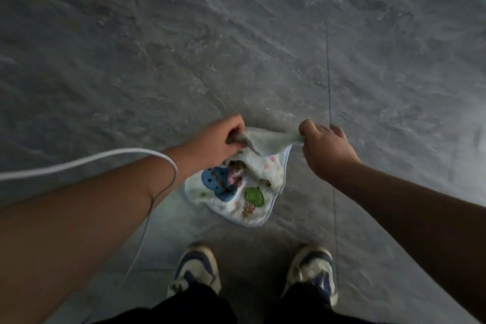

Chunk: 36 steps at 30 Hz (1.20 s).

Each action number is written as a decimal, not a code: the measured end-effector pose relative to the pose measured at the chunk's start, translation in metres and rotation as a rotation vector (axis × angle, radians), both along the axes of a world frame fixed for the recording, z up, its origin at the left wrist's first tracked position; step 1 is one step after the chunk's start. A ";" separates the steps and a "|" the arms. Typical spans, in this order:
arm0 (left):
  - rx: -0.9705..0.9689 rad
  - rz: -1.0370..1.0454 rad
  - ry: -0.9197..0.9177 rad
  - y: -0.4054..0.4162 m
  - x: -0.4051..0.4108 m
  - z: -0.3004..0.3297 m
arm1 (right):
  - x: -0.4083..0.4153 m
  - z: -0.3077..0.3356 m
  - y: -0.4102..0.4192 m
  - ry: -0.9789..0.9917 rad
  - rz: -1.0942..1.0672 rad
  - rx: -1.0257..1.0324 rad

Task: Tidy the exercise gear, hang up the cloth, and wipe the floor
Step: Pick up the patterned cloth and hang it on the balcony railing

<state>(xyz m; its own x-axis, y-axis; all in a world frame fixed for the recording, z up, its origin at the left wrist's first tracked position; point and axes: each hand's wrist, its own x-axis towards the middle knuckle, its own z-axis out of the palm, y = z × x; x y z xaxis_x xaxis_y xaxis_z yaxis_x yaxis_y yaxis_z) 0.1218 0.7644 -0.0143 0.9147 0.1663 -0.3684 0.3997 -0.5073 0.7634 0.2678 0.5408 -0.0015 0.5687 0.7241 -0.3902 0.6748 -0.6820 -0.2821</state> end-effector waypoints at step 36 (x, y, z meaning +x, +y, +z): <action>-0.191 -0.462 -0.454 -0.208 0.086 0.984 | -0.172 0.950 -0.256 -0.132 -1.357 1.156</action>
<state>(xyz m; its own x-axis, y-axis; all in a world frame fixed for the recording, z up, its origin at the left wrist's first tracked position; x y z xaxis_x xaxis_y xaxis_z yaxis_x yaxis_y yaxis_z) 0.2079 0.5568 0.9697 0.9471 -0.3093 0.0855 -0.2078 -0.3880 0.8979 0.0961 0.2852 0.9490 0.9225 -0.3854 0.0194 -0.0791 -0.2382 -0.9680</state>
